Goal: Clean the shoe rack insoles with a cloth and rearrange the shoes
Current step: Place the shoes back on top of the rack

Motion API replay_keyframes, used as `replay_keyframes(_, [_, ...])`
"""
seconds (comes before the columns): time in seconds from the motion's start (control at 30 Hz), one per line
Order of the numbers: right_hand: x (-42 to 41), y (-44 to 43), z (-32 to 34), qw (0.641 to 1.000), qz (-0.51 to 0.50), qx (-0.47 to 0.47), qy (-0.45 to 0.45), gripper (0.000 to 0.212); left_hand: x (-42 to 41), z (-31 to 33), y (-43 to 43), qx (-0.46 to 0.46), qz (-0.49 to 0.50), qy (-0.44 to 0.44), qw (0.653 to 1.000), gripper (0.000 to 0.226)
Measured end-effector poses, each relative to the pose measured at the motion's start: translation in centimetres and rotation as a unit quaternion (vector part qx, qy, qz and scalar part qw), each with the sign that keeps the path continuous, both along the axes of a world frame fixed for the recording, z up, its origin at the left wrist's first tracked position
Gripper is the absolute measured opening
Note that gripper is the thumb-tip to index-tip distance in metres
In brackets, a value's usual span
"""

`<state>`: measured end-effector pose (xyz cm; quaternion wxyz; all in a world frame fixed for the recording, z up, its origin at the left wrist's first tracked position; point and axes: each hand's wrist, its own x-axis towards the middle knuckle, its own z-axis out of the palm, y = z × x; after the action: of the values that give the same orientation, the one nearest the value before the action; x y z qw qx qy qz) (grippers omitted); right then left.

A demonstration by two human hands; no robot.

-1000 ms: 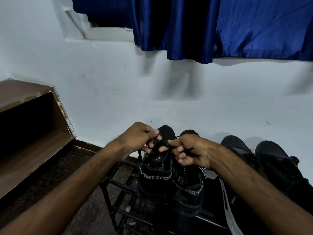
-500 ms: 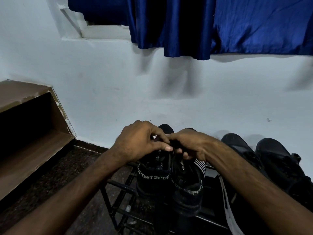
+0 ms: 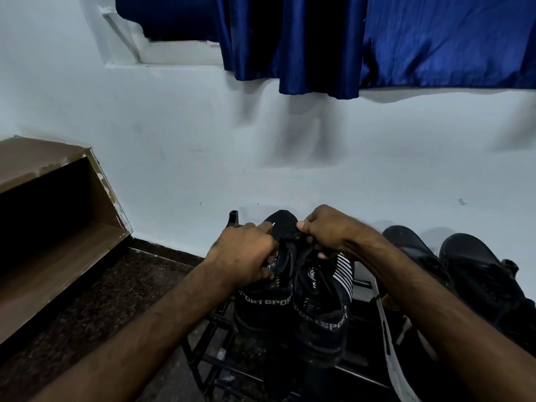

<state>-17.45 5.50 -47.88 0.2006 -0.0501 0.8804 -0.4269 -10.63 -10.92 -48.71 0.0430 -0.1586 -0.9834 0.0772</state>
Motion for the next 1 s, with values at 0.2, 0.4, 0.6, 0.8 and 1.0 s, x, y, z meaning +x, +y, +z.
replay_keyframes(0.2, [2.2, -0.5, 3.6, 0.993, 0.052, 0.035, 0.1, 0.023, -0.3, -0.5, -2.3, 0.301, 0.116, 0.015, 0.946, 0.018])
replay_keyframes(0.4, [5.3, -3.6, 1.1, 0.986, 0.113, -0.081, -0.089, 0.031, -0.9, -0.6, -2.8, 0.365, 0.128, 0.007, 0.922, 0.017])
replay_keyframes(0.6, [5.5, -4.9, 0.0, 0.976, 0.189, 0.106, 0.021, 0.025, -1.4, -0.6, -2.9, 0.391, 0.124, -0.012, 0.912, 0.017])
replay_keyframes(0.8, [6.3, -5.8, 1.5, 0.866, 0.304, 0.337, 0.212, 0.034, -1.1, -0.3, -3.0, 0.384, 0.118, -0.018, 0.916, 0.009])
replay_keyframes(1.0, [4.1, -3.3, 6.1, 0.865, 0.344, 0.273, 0.242, 0.035, -1.1, -0.3, -3.4, 0.394, 0.123, -0.028, 0.91, 0.013])
